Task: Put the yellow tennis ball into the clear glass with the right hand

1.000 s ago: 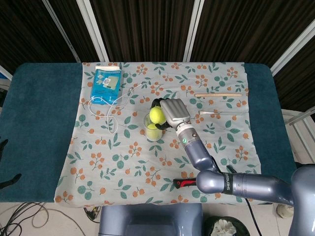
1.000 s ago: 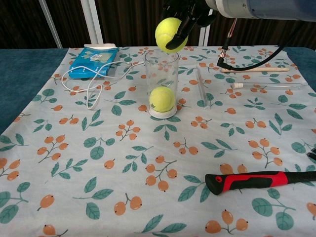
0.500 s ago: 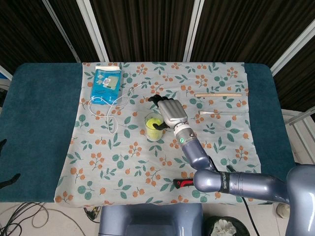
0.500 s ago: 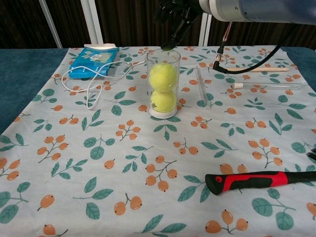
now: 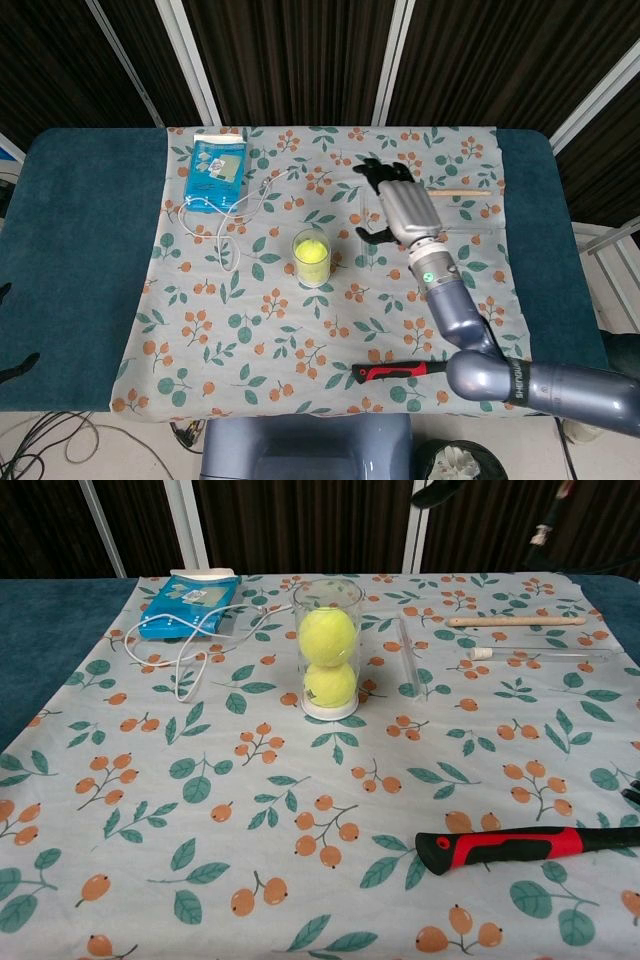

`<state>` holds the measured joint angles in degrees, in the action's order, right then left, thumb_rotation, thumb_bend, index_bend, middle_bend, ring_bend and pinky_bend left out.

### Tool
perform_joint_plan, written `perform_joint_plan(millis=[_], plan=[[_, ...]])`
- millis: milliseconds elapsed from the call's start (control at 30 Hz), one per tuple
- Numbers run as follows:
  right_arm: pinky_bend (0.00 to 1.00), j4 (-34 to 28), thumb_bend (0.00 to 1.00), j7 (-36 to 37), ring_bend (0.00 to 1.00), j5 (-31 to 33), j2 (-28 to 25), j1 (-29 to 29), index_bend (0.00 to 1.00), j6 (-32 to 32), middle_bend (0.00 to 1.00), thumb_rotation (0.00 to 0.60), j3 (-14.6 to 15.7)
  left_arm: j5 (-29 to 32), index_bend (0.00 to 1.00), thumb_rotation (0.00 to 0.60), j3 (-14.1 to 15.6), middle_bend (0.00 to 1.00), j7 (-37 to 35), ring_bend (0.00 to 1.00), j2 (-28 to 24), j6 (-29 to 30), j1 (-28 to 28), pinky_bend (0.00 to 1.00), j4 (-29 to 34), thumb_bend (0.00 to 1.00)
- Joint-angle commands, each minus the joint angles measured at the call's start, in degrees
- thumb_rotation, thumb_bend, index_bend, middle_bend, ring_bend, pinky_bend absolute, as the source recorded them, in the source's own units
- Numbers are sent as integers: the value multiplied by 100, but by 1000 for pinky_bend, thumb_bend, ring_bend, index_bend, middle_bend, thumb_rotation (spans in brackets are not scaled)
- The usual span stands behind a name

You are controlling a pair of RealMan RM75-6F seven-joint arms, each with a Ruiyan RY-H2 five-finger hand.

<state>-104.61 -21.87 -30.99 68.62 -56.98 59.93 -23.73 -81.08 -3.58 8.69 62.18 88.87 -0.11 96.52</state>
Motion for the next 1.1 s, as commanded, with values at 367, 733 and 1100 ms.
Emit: perform_joint_plan(millis=[367,733,1100], plan=[[23,-385,339,1349,111,-4149,-1260,3054,154,2031,94,600,1943,-30,107,600,9,0,202,0,96,40,-7,0,4,23],[23,417,339,1280,103,-5282,-729,4440,145,3564,93,600,2720,13,107,600,-22,0,106,0,63,47,3,0,-1,23],[23,910,338,1125,94,-5477,-475,4961,145,3823,94,600,2880,-21,107,600,-8,0,116,0,62,53,4,0,-6,23]])
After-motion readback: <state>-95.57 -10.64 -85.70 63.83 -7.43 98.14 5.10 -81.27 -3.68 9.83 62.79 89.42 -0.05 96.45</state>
